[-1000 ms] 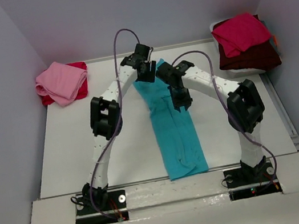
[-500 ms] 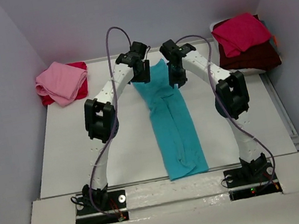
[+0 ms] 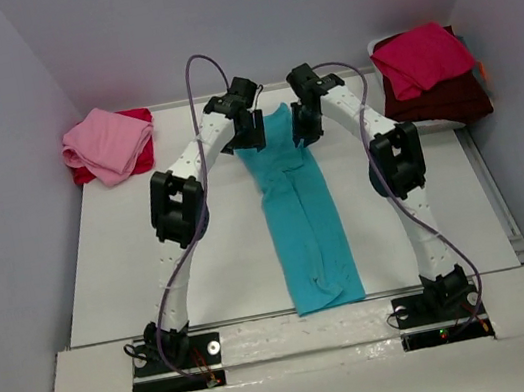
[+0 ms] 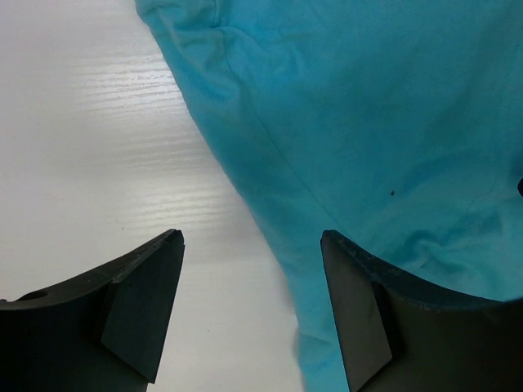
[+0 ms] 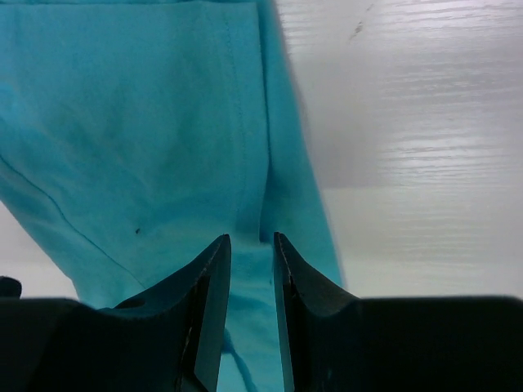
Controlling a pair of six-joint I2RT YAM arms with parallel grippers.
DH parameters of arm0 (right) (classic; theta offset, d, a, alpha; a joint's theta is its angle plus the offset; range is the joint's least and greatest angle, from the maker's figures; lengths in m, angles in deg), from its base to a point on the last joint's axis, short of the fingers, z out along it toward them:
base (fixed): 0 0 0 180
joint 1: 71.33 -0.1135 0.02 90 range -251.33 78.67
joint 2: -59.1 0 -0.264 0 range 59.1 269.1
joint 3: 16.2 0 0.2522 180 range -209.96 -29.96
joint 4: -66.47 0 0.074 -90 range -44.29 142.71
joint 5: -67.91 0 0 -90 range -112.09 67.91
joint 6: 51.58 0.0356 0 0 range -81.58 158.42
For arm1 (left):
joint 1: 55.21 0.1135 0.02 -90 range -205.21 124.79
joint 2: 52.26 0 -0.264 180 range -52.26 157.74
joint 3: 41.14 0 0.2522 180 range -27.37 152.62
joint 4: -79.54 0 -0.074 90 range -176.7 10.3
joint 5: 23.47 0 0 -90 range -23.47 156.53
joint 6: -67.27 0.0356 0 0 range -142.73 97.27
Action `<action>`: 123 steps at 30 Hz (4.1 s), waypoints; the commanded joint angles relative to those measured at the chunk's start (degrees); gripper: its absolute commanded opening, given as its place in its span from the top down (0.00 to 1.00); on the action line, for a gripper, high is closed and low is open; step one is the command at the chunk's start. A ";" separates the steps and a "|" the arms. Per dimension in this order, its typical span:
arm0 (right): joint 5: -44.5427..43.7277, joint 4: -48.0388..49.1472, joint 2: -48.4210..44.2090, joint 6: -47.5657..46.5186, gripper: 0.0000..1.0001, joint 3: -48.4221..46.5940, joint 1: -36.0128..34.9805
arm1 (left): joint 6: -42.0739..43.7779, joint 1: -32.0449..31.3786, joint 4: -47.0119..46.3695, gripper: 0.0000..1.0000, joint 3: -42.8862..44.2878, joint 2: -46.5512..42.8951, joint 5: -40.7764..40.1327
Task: Fold and stack the t-shirts
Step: Rotate the tshirt 90 degrees
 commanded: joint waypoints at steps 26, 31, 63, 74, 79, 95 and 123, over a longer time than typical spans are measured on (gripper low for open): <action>5.61 3.31 0.29 -2.41 0.67 2.59 0.08 | -3.33 3.95 -3.84 0.34 -2.32 2.95 7.05; 4.56 2.96 -0.50 -2.67 0.67 2.76 0.08 | -3.51 4.56 -3.94 0.35 -0.92 3.12 6.96; 3.50 -2.93 7.93 -4.52 0.63 -6.63 0.08 | 11.43 4.56 -2.96 0.23 13.85 16.48 -3.85; 6.13 -1.09 13.03 -3.20 0.57 -14.28 4.82 | 12.31 5.18 -7.36 0.18 17.89 18.15 -4.99; 6.67 0.76 14.26 -2.76 0.54 -15.69 7.45 | 12.04 7.20 -7.89 0.17 18.95 18.86 -5.17; 9.83 4.11 8.56 -2.59 0.53 -10.34 8.07 | 11.78 8.78 -15.00 0.01 17.29 13.50 -0.07; 28.90 17.64 -55.86 1.46 0.52 74.03 5.09 | -23.45 -6.23 -40.84 0.01 -77.98 -54.70 24.88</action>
